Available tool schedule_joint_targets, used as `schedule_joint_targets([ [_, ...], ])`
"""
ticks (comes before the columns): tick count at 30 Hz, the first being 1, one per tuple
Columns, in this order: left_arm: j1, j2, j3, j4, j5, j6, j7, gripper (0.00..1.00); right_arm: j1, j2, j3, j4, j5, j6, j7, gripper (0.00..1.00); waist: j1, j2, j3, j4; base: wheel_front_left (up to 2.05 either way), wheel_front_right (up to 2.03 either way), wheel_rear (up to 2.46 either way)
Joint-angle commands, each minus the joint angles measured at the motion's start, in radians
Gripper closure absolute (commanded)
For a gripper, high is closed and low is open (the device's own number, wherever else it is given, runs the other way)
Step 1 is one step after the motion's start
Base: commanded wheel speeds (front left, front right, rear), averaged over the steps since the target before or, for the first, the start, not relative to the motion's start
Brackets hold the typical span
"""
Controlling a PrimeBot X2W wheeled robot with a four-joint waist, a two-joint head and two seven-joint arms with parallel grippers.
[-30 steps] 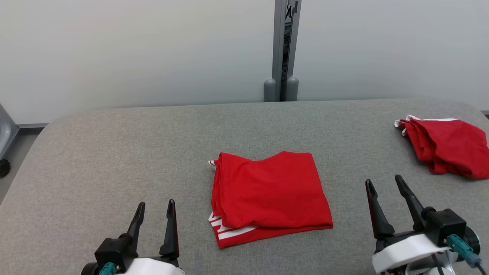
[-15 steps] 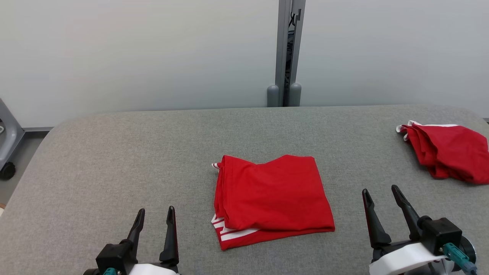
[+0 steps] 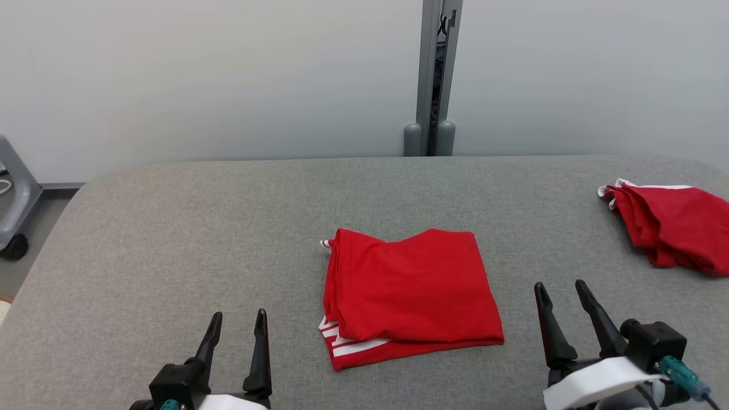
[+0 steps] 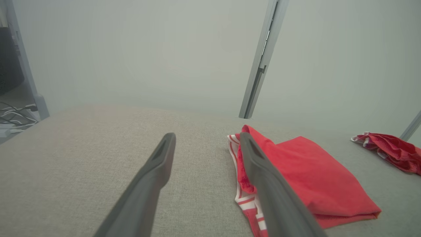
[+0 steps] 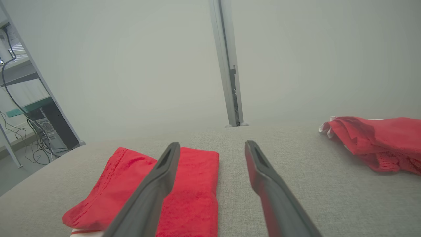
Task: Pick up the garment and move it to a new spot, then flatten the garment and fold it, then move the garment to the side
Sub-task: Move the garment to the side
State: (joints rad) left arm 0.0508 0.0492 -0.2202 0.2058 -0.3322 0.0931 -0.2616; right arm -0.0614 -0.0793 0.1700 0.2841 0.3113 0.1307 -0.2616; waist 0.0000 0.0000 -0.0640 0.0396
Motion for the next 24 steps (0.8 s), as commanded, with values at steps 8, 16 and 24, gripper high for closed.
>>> schedule_joint_targets([
  [8, -0.041, 0.003, 0.0, -0.018, 0.016, 0.016, -0.004, 0.0, -0.127, -0.037, 0.077, 0.172, 0.265, 0.0, -0.004, 0.0, 0.0, 0.0, 0.049, 0.025, 0.0, 0.0, 0.0],
  [16, -0.079, 0.004, -0.013, -0.031, 0.014, 0.025, -0.004, 0.0, -0.31, -0.109, 0.209, 0.353, 0.483, 0.0, 0.017, 0.0, 0.0, 0.0, 0.14, 0.062, 0.0, 0.0, 0.0],
  [24, -0.137, 0.003, -0.04, -0.02, 0.004, 0.039, -0.004, 0.0, -0.451, -0.149, 0.294, 0.479, 0.667, 0.0, 0.106, 0.0, 0.0, 0.0, 0.228, 0.099, 0.0, 0.0, 0.0],
])
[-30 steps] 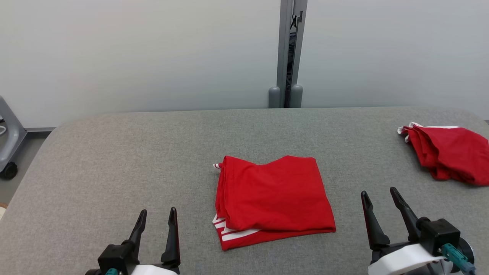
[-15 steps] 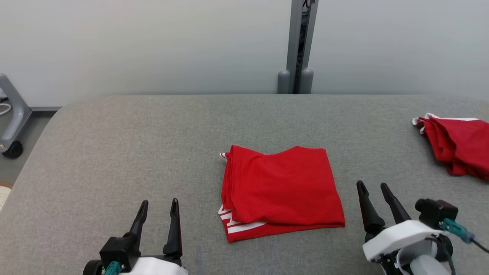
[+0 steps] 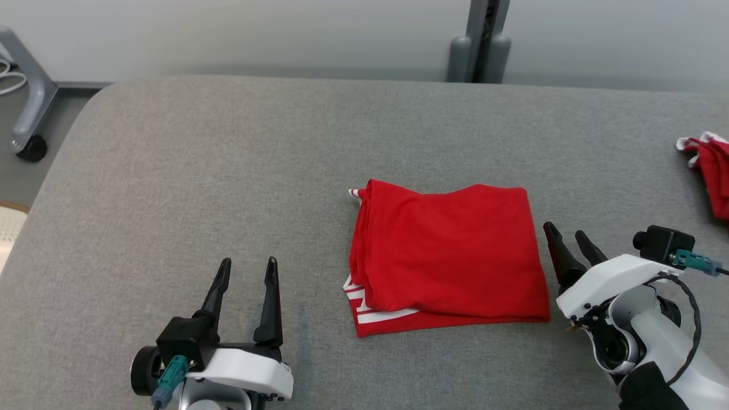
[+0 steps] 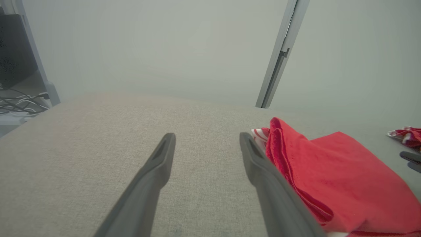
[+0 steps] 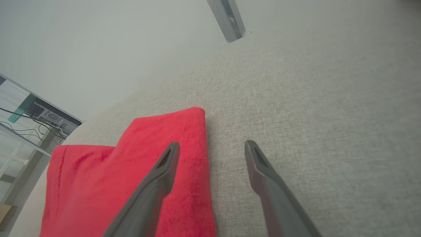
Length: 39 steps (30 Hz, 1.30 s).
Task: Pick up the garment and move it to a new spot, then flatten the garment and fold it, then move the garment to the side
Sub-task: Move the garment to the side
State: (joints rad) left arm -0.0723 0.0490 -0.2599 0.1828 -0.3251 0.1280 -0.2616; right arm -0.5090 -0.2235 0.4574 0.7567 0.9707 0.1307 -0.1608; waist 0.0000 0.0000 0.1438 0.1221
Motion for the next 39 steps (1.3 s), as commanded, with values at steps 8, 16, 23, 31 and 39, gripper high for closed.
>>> schedule_joint_targets([
  [8, -0.049, 0.004, -0.011, 0.005, -0.009, 0.01, -0.004, 0.0, -0.044, -0.027, 0.097, 0.039, 0.108, 0.0, 0.057, 0.0, 0.0, 0.0, 0.056, 0.035, 0.0, 0.0, 0.0],
  [16, -0.065, 0.004, -0.021, 0.011, -0.009, 0.012, -0.004, 0.0, -0.045, -0.027, 0.195, 0.036, 0.194, 0.0, 0.074, 0.85, 0.0, 0.0, 0.065, 0.041, 0.0, 0.0, 0.0],
  [23, -0.056, 0.004, -0.023, 0.014, -0.012, 0.015, -0.004, 0.0, -0.061, -0.062, 0.268, 0.016, 0.206, 0.0, -0.006, 1.0, 0.0, 0.0, 0.052, 0.045, 0.0, 0.0, 0.0],
  [31, -0.047, 0.004, -0.01, 0.004, 0.009, 0.008, -0.004, 0.0, -0.14, -0.095, 0.339, 0.019, 0.119, 0.0, -0.099, 1.0, 0.0, 0.0, 0.056, 0.017, 0.0, 0.0, 0.0],
  [39, -0.069, 0.004, 0.001, -0.009, 0.039, -0.003, -0.004, 0.0, -0.209, -0.095, 0.29, -0.01, -0.064, 0.0, -0.106, 1.0, 0.0, 0.0, 0.079, -0.034, 0.0, 0.0, 0.0],
])
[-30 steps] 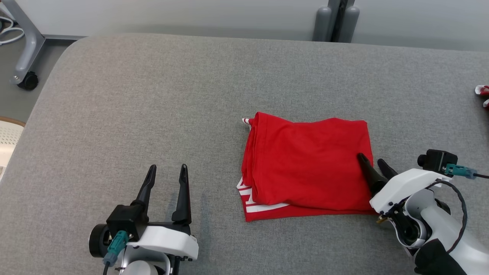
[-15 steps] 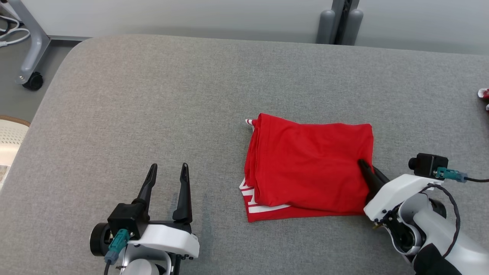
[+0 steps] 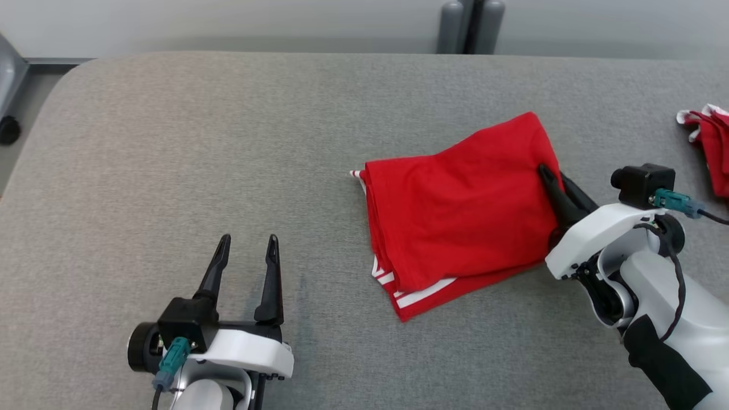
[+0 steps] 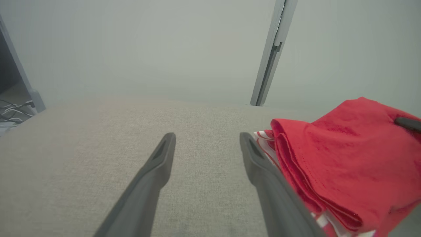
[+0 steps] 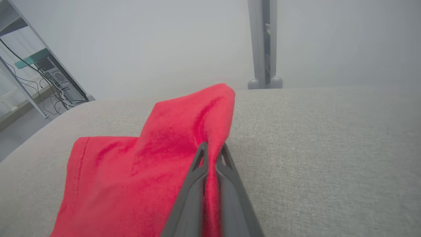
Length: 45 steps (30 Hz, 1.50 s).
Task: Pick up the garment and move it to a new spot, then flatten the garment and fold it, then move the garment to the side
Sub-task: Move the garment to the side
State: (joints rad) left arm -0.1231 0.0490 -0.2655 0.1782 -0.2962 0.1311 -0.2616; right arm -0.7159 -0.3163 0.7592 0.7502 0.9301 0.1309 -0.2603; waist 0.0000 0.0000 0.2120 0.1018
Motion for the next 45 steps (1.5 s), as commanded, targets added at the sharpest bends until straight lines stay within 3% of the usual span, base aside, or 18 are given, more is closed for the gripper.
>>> schedule_joint_targets([
  [1, -0.025, 0.004, 0.01, -0.007, 0.02, -0.011, -0.004, 0.0, -0.019, 0.003, -0.041, -0.011, -0.075, 0.0, -0.006, 1.0, 0.0, 0.0, 0.021, -0.027, 0.0, 0.0, 0.0],
  [8, -0.058, 0.004, 0.02, -0.027, 0.072, -0.037, -0.004, 0.0, -0.065, 0.018, -0.133, -0.034, -0.216, 0.0, -0.006, 1.0, 0.0, 0.0, 0.075, -0.087, 0.0, 0.0, 0.0],
  [23, -0.14, 0.031, 0.026, -0.061, 0.156, -0.076, -0.004, 0.0, -0.17, 0.043, -0.262, -0.088, -0.347, 0.0, -0.006, 1.0, 0.0, 0.0, 0.195, -0.278, 0.0, 0.0, 0.0],
  [33, -0.165, 0.059, 0.031, -0.058, 0.16, -0.078, -0.002, 0.0, -0.228, -0.006, -0.284, -0.111, -0.381, 0.0, -0.006, 1.0, 0.0, 0.0, 0.243, -0.352, 0.0, 0.0, 0.0],
  [45, -0.2, 0.089, 0.046, -0.092, 0.147, -0.075, 0.009, 0.0, -0.329, -0.099, -0.245, -0.081, -0.4, 0.0, -0.006, 1.0, 0.0, 0.0, 0.283, -0.373, 0.0, 0.0, 0.0],
])
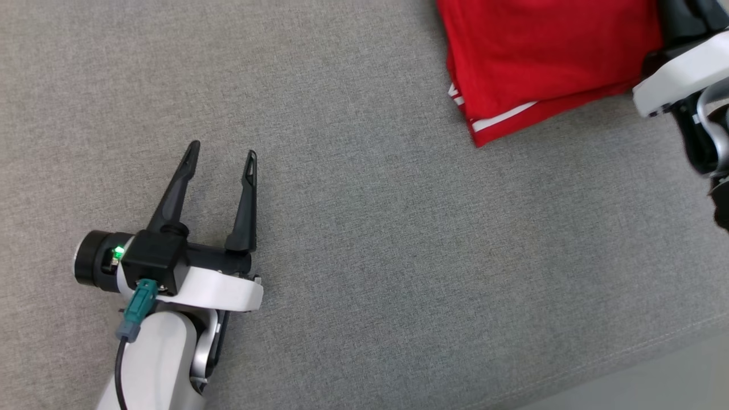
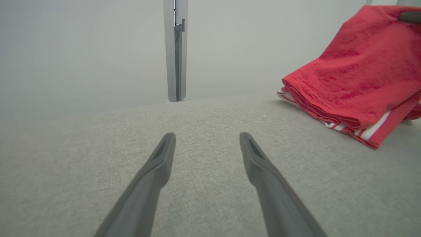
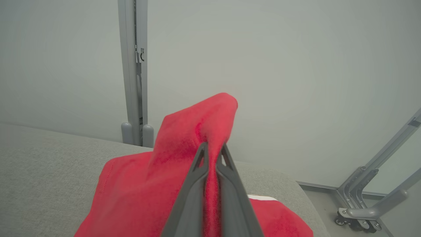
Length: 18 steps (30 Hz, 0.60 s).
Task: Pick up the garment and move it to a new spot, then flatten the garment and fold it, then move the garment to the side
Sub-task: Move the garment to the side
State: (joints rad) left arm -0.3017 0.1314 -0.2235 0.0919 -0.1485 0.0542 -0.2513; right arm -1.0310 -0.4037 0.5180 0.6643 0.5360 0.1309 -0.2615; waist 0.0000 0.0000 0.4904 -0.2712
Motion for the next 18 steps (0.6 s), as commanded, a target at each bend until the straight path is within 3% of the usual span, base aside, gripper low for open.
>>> schedule_joint_targets([
  [1, -0.022, 0.01, 0.005, -0.008, 0.0, 0.003, 0.001, 0.0, -0.024, -0.019, 0.0, 0.009, -0.006, 0.0, -0.005, 1.0, 0.0, 0.0, 0.008, -0.001, 0.0, 0.0, 0.0],
  [18, -0.041, 0.034, -0.006, -0.037, 0.005, 0.014, 0.021, 0.0, -0.101, -0.154, 0.041, 0.111, 0.049, 0.0, 0.0, 1.0, 0.0, 0.0, 0.058, 0.022, 0.0, 0.0, 0.0],
])
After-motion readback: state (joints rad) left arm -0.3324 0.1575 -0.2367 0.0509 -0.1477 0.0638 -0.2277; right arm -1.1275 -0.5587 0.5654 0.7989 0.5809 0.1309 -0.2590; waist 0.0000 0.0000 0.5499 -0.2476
